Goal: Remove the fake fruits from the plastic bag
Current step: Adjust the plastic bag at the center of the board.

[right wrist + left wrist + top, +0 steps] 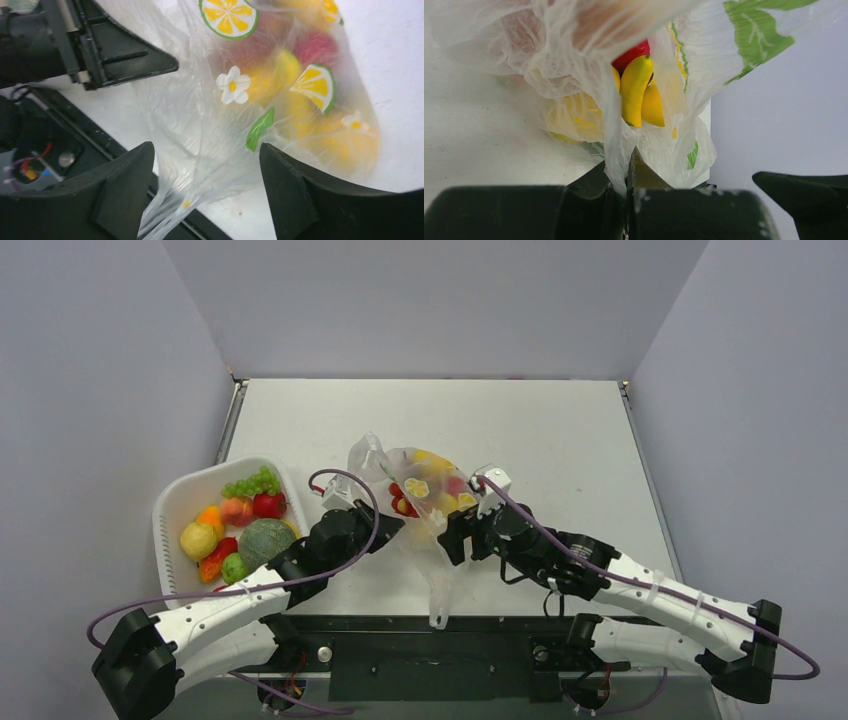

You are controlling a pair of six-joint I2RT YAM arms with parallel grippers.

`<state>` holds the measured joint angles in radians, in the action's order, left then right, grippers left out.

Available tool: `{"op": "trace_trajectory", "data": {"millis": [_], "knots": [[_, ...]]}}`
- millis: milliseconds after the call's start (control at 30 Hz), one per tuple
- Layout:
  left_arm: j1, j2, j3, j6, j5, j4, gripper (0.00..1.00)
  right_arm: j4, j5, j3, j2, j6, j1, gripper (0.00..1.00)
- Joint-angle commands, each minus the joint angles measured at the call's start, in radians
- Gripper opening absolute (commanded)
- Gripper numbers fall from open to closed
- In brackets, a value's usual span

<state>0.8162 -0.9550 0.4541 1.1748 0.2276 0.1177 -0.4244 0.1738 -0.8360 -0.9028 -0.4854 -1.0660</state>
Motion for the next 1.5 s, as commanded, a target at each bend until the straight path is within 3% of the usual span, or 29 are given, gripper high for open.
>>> {"op": "trace_trajectory", "data": {"millis": [0,200,367,633,733,867,967,1033,1267,1467], "knots": [[-0.004,0.035,-0.006,0.009,-0.013,0.024,0.00,-0.039,0.061,-0.098,-0.129,0.117,0.021,0.78],[-0.006,0.039,-0.001,0.008,-0.020,-0.001,0.00,-0.013,0.058,-0.196,-0.279,0.140,0.003,0.81],[-0.006,0.042,-0.015,0.015,-0.034,0.001,0.00,-0.011,0.186,-0.229,-0.395,0.108,-0.003,0.81],[-0.006,0.061,-0.015,0.008,-0.039,-0.034,0.00,-0.011,0.321,-0.240,-0.541,0.094,0.011,0.55],[-0.008,0.079,0.000,-0.010,-0.034,-0.074,0.00,-0.012,0.407,-0.225,-0.514,0.072,0.039,0.52],[-0.011,0.108,0.005,-0.027,-0.025,-0.145,0.00,0.003,0.379,-0.197,-0.455,0.051,0.136,0.41],[-0.018,0.127,0.005,-0.038,-0.030,-0.191,0.00,0.011,0.321,-0.195,-0.431,0.055,0.226,0.13],[-0.029,0.139,0.007,-0.041,-0.040,-0.210,0.00,0.010,0.299,-0.211,-0.420,0.058,0.266,0.03],[-0.109,0.127,0.044,-0.053,-0.152,-0.167,0.00,-0.029,0.242,-0.342,-0.399,0.063,0.364,0.00],[-0.195,0.024,0.216,-0.131,-0.275,-0.160,0.00,-0.087,0.154,-0.538,-0.417,0.079,0.448,0.00]]}}
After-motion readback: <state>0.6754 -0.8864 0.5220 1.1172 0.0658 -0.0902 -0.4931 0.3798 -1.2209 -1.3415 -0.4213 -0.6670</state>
